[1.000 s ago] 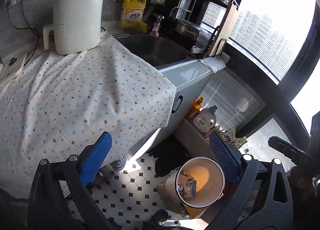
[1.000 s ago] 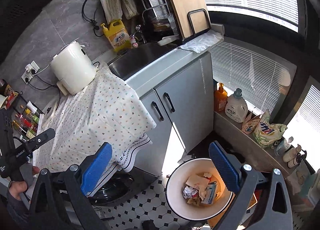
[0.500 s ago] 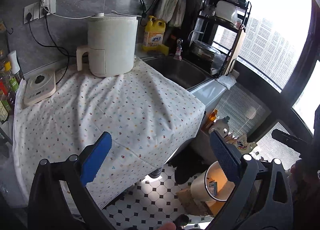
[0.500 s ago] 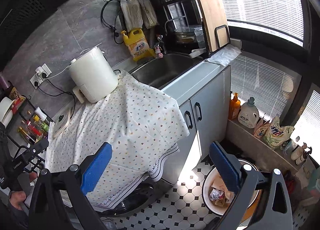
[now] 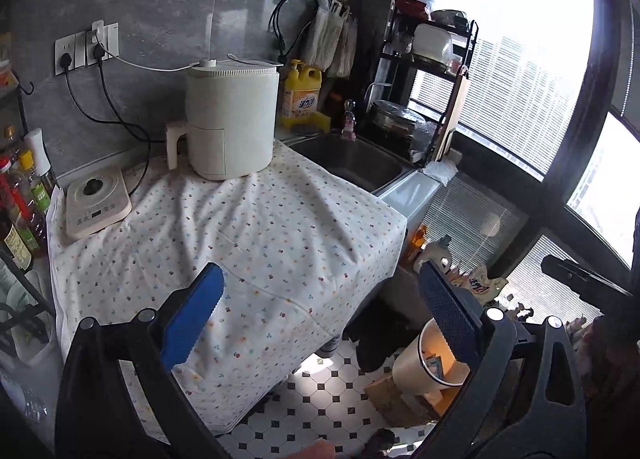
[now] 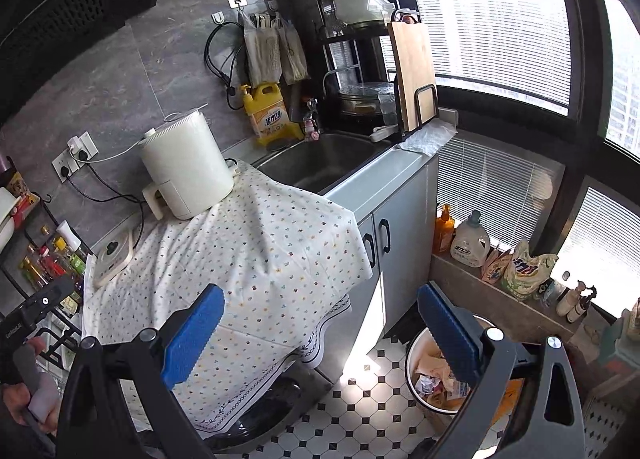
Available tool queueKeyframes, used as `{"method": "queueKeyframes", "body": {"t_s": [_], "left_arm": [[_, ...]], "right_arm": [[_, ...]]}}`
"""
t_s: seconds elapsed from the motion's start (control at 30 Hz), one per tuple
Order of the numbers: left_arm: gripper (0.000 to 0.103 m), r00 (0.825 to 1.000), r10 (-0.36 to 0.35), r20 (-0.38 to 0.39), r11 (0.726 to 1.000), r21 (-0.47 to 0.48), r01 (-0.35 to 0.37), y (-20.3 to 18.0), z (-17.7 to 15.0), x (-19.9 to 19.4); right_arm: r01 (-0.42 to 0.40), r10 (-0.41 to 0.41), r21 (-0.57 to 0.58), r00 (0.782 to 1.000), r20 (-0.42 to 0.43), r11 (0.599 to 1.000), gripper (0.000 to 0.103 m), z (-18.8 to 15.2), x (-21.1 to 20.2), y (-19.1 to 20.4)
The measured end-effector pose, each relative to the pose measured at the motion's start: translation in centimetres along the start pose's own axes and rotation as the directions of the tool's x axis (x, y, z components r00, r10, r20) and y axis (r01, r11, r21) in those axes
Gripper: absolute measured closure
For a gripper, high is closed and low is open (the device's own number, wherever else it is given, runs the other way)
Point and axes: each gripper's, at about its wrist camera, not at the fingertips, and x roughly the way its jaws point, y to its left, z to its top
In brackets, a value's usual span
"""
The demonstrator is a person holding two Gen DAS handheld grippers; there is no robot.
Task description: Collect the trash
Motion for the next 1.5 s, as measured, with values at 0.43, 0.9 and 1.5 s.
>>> {"method": "queueKeyframes", "body": {"t_s": [0.43, 0.9, 1.5], "left_arm": [[0.006, 0.998, -0.05, 0.027, 0.998, 0.043, 0.049, -1.3, -1.7, -2.4], [0.006, 0.994, -0.104, 0.014, 0.991, 0.091, 0.103, -3.7, -2.8, -2.8], [0.006, 0.995, -0.1, 0.016, 0.991, 0.096, 0.098, -4.1, -3.4, -3.8]], "right_arm": [[0.065, -0.064, -0.015, 0.996, 0.069, 0.998, 0.008, -3.2, -5.3, 1.0], [0.117, -0.117, 0.009, 0.989, 0.085, 0.993, 0.008, -4.8, -7.5, 0.0], [0.097, -0.098, 0.014, 0.992, 0.084, 0.995, 0.008, -5.2, -8.3, 0.0]]}}
